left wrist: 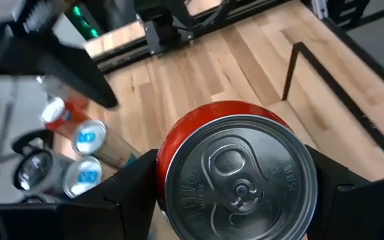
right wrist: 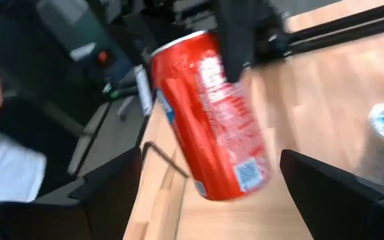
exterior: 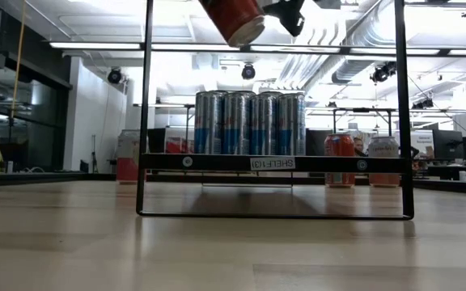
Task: Place canned beverage on shelf
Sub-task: Put the left red soda can on the shelf
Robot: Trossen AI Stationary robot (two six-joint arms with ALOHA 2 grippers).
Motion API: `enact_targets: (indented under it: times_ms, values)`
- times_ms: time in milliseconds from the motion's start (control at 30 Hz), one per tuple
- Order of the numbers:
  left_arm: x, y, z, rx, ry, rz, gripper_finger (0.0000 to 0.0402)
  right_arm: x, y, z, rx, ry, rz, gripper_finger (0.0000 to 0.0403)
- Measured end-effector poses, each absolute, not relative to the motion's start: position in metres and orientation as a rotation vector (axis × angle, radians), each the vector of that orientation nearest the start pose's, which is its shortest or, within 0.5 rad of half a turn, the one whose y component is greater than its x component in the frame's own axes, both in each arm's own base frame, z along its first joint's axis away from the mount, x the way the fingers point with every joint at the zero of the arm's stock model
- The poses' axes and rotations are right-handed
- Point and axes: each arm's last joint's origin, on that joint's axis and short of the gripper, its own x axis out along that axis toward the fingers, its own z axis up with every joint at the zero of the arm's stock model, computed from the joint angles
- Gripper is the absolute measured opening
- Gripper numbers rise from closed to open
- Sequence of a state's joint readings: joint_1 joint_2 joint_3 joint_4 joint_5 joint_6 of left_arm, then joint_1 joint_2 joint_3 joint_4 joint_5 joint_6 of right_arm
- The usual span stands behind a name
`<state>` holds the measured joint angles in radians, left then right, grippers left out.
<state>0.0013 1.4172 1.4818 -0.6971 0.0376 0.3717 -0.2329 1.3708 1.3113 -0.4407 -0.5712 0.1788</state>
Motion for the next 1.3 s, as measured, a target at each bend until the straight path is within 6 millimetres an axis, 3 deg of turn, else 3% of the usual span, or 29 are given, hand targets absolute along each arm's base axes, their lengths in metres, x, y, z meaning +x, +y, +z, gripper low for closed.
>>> enact_targets:
  times_ms: [200, 533, 933, 1067, 1300]
  values:
    - [0.303, -0.010, 0.380, 0.501, 0.614, -0.147, 0.0232, 0.318, -0.054, 0.365, 0.345, 0.529, 0.401, 0.0344]
    - [0.309, -0.025, 0.377, 0.636, 0.608, -0.150, 0.0232, 0.355, -0.046, 0.340, 0.322, 0.610, 0.494, 0.0344]
    - [0.308, -0.030, 0.378, 0.671, 0.616, -0.110, 0.0232, 0.355, -0.046, 0.342, 0.302, 0.590, 0.493, 0.0344]
    - [0.307, -0.029, 0.378, 0.648, 0.622, -0.094, 0.0232, 0.354, -0.052, 0.344, 0.377, 0.595, 0.466, 0.0344]
    - [0.305, -0.028, 0.377, 0.626, 0.646, -0.077, 0.0232, 0.355, -0.063, 0.344, 0.323, 0.551, 0.453, 0.0344]
